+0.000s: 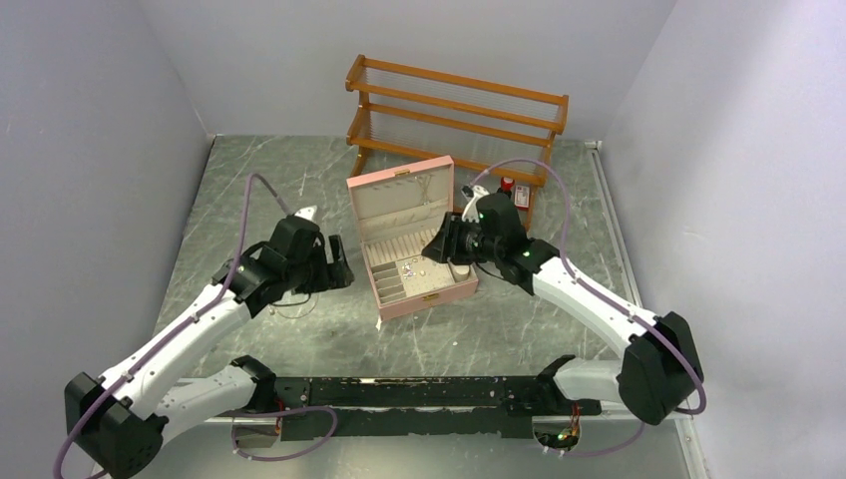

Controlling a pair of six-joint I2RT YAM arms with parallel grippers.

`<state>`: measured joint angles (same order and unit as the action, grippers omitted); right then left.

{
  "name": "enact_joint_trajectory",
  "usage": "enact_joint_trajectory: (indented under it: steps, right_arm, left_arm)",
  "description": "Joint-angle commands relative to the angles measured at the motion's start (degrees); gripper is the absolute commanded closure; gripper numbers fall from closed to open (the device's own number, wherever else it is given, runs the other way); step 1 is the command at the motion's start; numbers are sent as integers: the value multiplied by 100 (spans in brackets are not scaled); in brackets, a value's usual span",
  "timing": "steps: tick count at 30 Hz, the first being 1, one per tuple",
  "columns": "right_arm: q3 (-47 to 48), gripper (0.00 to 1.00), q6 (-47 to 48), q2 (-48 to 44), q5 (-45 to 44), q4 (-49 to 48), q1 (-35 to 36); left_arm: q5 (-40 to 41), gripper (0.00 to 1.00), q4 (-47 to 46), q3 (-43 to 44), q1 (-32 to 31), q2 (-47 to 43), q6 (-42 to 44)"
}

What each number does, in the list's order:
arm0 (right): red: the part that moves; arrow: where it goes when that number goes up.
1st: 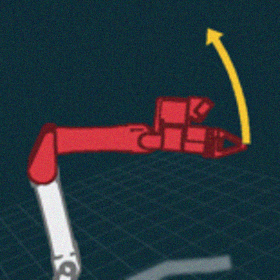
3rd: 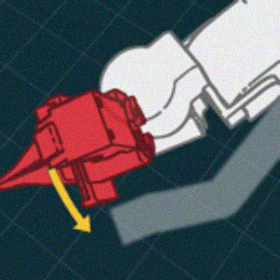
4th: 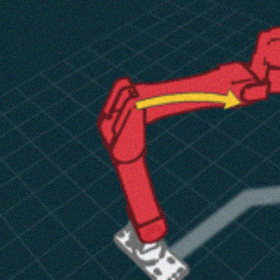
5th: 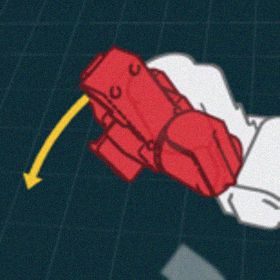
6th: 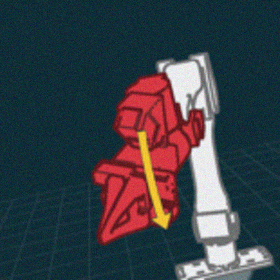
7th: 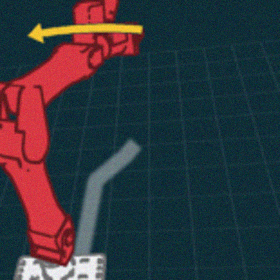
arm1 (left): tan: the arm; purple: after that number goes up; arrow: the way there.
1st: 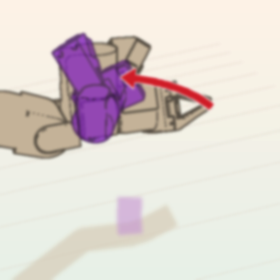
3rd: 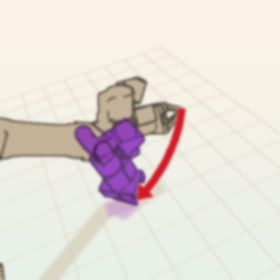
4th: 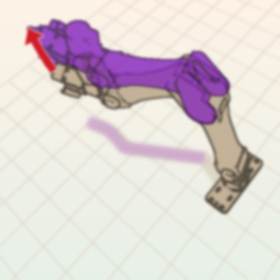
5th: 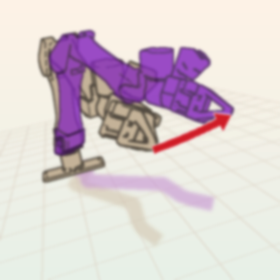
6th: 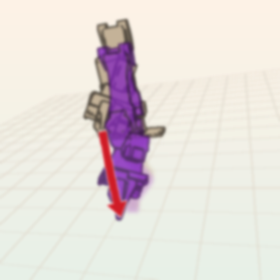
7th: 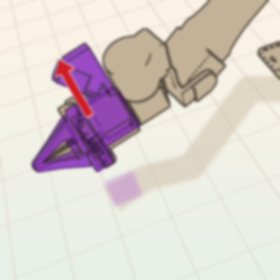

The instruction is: Organize the mixed jewelry

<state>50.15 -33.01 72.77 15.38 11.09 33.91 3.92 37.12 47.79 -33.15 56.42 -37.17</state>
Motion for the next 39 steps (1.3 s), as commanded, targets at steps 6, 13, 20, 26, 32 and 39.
enact_joint_trajectory:
  steps: [6,13,20,26,32,39]
  right_arm:
    - [-909,55,-817,-609,11,-1068,-7]
    - [-1320,55,-1069,-1006,-41,-1317,62]
    - [-1471,55,-1051,-1312,-100,-1185,70]
    - [-1548,55,-1065,-1344,-30,-1203,64]
    - [-1568,55,-1045,-1338,-35,-1212,67]
    - [-1585,55,-1066,-1274,-8,-1227,69]
  left_arm:
    - [186,34,1206,-775,17,-538,-728]
    - [680,35,1175,-925,-541,-127,-1412]
    - [930,39,663,-1551,-764,223,-1856]
    - [710,51,-82,-1912,-772,161,-1878]
    - [654,54,-326,-1921,-767,565,-1698]
    - [412,69,-606,-1871,-768,835,-1474]
